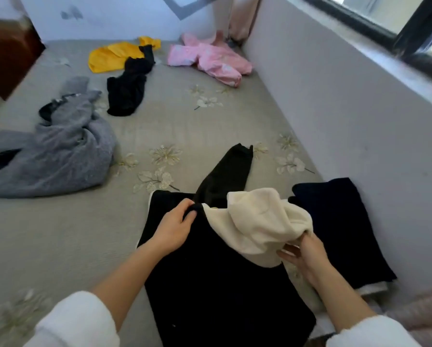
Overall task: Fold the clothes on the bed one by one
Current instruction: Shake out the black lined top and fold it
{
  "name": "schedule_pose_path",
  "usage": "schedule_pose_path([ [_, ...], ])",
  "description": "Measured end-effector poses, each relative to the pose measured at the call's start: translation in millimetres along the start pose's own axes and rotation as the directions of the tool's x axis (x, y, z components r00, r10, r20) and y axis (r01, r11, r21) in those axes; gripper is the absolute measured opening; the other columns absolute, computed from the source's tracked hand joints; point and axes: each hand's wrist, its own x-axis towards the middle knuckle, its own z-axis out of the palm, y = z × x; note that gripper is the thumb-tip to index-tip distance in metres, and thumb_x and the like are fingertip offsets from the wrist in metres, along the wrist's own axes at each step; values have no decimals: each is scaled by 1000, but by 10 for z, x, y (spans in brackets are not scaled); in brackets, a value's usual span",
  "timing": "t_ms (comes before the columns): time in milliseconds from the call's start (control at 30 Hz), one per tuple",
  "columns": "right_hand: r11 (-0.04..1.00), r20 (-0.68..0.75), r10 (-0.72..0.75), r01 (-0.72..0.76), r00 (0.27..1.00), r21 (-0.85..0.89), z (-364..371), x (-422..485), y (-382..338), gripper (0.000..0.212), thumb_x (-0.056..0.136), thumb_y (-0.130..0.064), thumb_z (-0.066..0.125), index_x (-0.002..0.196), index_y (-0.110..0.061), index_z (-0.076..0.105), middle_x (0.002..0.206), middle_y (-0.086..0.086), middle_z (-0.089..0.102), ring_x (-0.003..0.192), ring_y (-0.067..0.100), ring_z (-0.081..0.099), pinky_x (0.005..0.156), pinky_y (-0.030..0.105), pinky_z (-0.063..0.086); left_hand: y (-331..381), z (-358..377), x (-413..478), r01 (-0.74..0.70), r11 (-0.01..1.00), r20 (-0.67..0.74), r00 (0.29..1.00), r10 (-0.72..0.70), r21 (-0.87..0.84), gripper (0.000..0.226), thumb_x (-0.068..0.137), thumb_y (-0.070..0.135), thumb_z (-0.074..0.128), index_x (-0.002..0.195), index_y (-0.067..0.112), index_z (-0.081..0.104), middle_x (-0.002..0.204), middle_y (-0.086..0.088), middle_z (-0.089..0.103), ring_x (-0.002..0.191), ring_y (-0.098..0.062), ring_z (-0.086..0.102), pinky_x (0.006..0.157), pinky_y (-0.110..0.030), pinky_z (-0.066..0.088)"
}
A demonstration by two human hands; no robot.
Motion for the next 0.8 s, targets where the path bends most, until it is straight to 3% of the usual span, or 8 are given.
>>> schedule_pose_path([
  [200, 936, 208, -334, 349, 920, -40, 317, -797, -1248, 20, 95, -17, 47, 97, -15, 66, 83, 10, 65, 75, 24, 62, 63, 33, 53, 1211, -824, -284, -183, 979, -272, 950, 153, -88, 14, 99, 18, 48, 92, 27, 54, 84, 6, 61, 80, -10, 57, 69, -18, 43],
  [267, 910, 241, -404, 416, 882, 2, 388, -1068, -1597, 19, 93, -16, 46, 83, -16, 63, 62, 4, 58, 58, 16, 59, 60, 31, 53, 1561, -1074, -411, -214, 975, -299, 936, 186, -64, 9, 100, 21, 46, 99, 19, 55, 88, -1, 63, 83, -15, 60, 73, -27, 46],
  [400, 875, 398, -482, 451, 781, 175, 493, -1427, -2097, 22, 91, -13, 42, 72, -23, 49, 39, -10, 30, 35, 6, 35, 62, 29, 51, 2073, -1445, -627, -291, 948, -355, 906, 230, -127, 16, 101, 23, 45, 104, 11, 55, 94, -15, 64, 83, -29, 62, 73, -42, 49],
  [533, 860, 514, -509, 382, 690, 339, 559, -1553, -2201, 19, 90, -33, 54, 73, -26, 50, 50, -9, 43, 47, 7, 46, 64, 29, 45, 2341, -1601, -785, -353, 903, -381, 891, 246, -243, 20, 101, 23, 46, 90, 30, 60, 87, -7, 64, 70, -15, 61, 60, -23, 48],
  [600, 899, 598, -438, 328, 671, 289, 557, -1426, -1989, 36, 84, -58, 53, 91, -24, 61, 74, -2, 62, 74, 13, 61, 75, 35, 49, 2437, -1652, -842, -368, 882, -384, 891, 243, -296, 28, 100, 24, 47, 83, 39, 62, 89, -7, 66, 73, -17, 63, 65, -28, 50],
  [667, 972, 644, -208, 232, 736, 49, 513, -1248, -1596, 57, 85, -66, 46, 111, -17, 60, 89, 6, 62, 84, 21, 59, 77, 38, 44, 2483, -1674, -879, -380, 875, -385, 887, 253, -300, 25, 100, 25, 47, 86, 37, 63, 90, -8, 67, 76, -21, 64, 69, -34, 51],
  [733, 988, 734, -6, 116, 679, -100, 518, -1162, -1252, 45, 80, -50, 54, 107, -15, 58, 82, 6, 55, 68, 19, 50, 61, 30, 35, 2497, -1691, -888, -382, 871, -376, 890, 257, -309, 19, 100, 24, 47, 93, 30, 63, 94, -14, 67, 79, -26, 64, 73, -38, 50],
  [800, 971, 808, 80, 139, 584, -196, 594, -1160, -1053, 42, 61, -24, 56, 102, -16, 60, 83, 2, 52, 68, 15, 47, 60, 30, 33, 2454, -1692, -875, -362, 879, -367, 898, 241, -311, 15, 100, 22, 48, 100, 23, 62, 99, -20, 67, 82, -30, 64, 78, -43, 50],
])
